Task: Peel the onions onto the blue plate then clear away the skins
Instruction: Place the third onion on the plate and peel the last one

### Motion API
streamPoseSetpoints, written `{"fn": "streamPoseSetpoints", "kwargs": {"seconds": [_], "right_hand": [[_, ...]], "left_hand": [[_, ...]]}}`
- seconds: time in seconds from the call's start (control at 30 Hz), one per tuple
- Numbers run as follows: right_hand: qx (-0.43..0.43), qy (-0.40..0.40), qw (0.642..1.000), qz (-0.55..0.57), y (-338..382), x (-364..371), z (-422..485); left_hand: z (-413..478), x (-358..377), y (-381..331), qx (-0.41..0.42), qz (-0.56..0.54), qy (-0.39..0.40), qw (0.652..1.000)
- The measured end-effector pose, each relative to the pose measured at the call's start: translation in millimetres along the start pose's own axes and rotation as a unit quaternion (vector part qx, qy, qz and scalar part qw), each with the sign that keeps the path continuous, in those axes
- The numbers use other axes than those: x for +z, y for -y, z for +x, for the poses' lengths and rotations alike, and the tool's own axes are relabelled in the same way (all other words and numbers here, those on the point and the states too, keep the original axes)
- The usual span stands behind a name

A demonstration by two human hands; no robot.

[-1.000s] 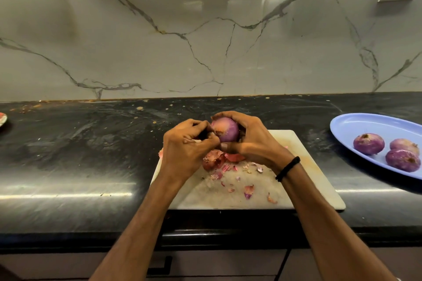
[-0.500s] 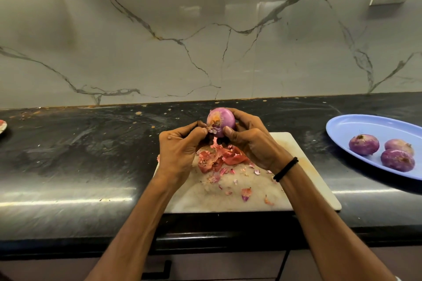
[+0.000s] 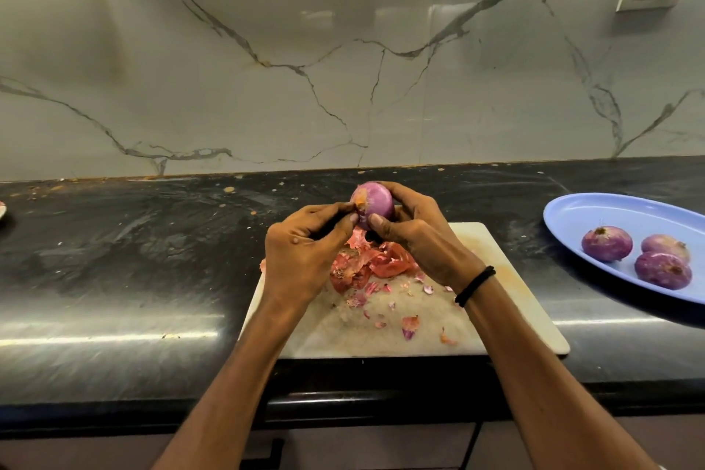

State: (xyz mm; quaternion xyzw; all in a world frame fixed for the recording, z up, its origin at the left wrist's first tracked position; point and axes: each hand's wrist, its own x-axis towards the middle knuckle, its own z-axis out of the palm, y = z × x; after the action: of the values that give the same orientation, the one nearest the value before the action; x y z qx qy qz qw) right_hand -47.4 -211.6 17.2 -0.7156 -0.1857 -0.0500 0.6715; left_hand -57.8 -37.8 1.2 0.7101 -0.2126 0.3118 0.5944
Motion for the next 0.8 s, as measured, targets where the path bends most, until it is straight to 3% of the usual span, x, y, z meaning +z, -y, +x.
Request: {"fn": "streamPoseSetpoints", "kwargs": {"seconds": [0.17,0.33,0.4,0.47,0.53,0.6,0.7,0.77,0.8], "right_hand": [[0.015,0.017,0.999,-0.040,-3.5,0.1,1.2],[0.022,0.034,0.999,0.008,-1.9,0.8,-0.7],[0.026,0.045,0.997,0.052,0.3,0.0,-1.6],[0.035,0.052,0.990,0.123,3.0,0.0,-2.1],[0.048,0.051,0.978,0.195,5.6,-0.2,-3.0],[0.056,0.056,0.969,0.236,7.3,-1.3,-4.3],[0.066,0.077,0.960,0.263,8.3,-3.6,-6.9],[0.068,0.079,0.961,0.257,8.9,-3.4,-7.9],[0.067,0.078,0.962,0.252,9.3,-2.5,-8.3]], "left_hand": [[-1.9,-4.1,7.1,0.062,0.102,0.011,0.993],[-1.6,-4.8,5.7,0.137,0.162,0.029,0.977],[-1.7,-3.5,1.8,0.087,0.110,0.013,0.990],[-0.8,-1.6,-5.7,-0.040,-0.013,-0.002,0.999],[1.0,1.4,-12.8,-0.165,-0.167,-0.013,0.972],[4.9,1.0,-16.3,-0.246,-0.301,-0.035,0.921],[13.9,-6.6,-14.1,-0.299,-0.392,-0.117,0.862],[15.8,-10.8,-9.5,-0.280,-0.367,-0.146,0.875],[14.7,-12.5,-7.7,-0.259,-0.309,-0.143,0.904]]}}
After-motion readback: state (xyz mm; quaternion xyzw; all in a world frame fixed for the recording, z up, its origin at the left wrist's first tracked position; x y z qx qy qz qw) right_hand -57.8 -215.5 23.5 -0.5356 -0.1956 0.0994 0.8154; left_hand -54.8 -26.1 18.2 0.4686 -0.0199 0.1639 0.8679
